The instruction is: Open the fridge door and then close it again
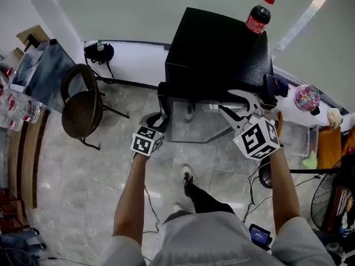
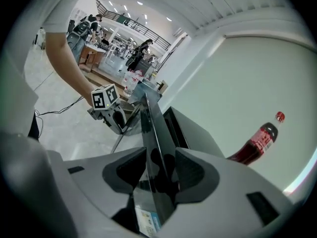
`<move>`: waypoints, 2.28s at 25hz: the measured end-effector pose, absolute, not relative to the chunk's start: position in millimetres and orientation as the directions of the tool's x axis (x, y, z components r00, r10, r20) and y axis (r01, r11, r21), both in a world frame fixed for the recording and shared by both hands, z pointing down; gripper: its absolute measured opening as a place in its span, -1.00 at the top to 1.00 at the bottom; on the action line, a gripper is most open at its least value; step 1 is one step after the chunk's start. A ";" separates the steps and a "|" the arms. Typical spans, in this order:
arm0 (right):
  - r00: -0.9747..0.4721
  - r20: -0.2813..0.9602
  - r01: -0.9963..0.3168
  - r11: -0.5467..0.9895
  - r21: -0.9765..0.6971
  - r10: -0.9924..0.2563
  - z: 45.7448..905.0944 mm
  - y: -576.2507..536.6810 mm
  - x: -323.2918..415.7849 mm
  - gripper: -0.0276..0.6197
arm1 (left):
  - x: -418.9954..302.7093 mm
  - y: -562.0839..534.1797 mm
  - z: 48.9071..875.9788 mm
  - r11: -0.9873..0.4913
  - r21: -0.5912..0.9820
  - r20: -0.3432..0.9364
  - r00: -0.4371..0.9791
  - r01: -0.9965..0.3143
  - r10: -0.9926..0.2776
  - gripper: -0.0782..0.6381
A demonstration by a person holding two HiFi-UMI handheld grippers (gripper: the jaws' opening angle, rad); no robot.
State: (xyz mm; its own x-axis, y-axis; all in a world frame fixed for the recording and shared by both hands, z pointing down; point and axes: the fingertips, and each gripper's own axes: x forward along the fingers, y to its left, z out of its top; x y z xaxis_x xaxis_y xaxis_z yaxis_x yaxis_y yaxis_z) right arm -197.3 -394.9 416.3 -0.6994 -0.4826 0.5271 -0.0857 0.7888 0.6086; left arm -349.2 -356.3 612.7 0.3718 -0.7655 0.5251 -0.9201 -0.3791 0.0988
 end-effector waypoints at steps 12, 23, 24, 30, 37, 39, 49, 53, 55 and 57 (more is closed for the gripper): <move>-0.673 0.531 -0.121 0.785 0.608 -0.515 417.9 -414.8 -201.1 0.36 | -359.4 -399.3 614.6 -0.357 0.122 0.522 0.366 -0.926 -0.771 0.49; -0.655 0.531 -0.135 0.774 0.619 -0.538 419.6 -421.6 -203.2 0.32 | -363.5 -413.8 614.8 -0.305 0.152 0.512 0.339 -0.940 -0.790 0.48; -0.654 0.532 -0.134 0.775 0.617 -0.537 419.8 -421.6 -202.9 0.31 | -363.4 -413.9 614.9 -0.301 0.152 0.512 0.336 -0.941 -0.791 0.48; -0.677 0.526 -0.116 0.780 0.615 -0.515 420.2 -415.2 -202.8 0.27 | -366.3 -408.5 611.3 -0.227 0.217 0.502 0.309 -0.949 -0.808 0.48; -0.733 0.392 -0.262 0.763 0.591 -0.556 393.9 -400.5 -189.7 0.35 | -371.8 -370.3 575.9 -0.218 0.219 0.480 0.299 -0.951 -0.824 0.48; -0.745 0.348 -0.334 0.769 0.544 -0.569 387.9 -390.9 -182.2 0.39 | -369.5 -352.6 561.7 -0.226 0.224 0.466 0.307 -0.948 -0.830 0.48; -0.740 0.277 -0.497 0.775 0.390 -0.613 387.6 -323.0 -132.5 0.76 | -350.7 -258.3 476.1 -0.268 0.087 0.374 0.281 -0.960 -0.884 0.69; -0.738 0.238 -0.535 0.763 0.363 -0.631 377.4 -290.5 -116.7 0.87 | -339.4 -219.4 444.4 -0.269 -0.013 0.348 0.248 -0.963 -0.904 0.75; -0.748 0.217 -0.542 0.766 0.347 -0.627 369.9 -271.8 -110.8 0.92 | -329.6 -200.2 428.1 -0.275 -0.067 0.326 0.239 -0.959 -0.915 0.76; -0.760 0.198 -0.541 0.771 0.336 -0.619 363.4 -252.6 -105.7 0.92 | -320.3 -181.6 412.9 -0.273 -0.097 0.297 0.234 -0.957 -0.926 0.76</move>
State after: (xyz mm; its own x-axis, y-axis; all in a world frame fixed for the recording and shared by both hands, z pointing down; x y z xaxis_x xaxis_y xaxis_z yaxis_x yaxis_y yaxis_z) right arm -105.7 -252.6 363.4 -0.7597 -0.6193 0.1984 -0.5407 0.7710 0.3364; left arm -320.3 -181.6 412.9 0.2342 -0.9258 0.2967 -0.9571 -0.2731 -0.0966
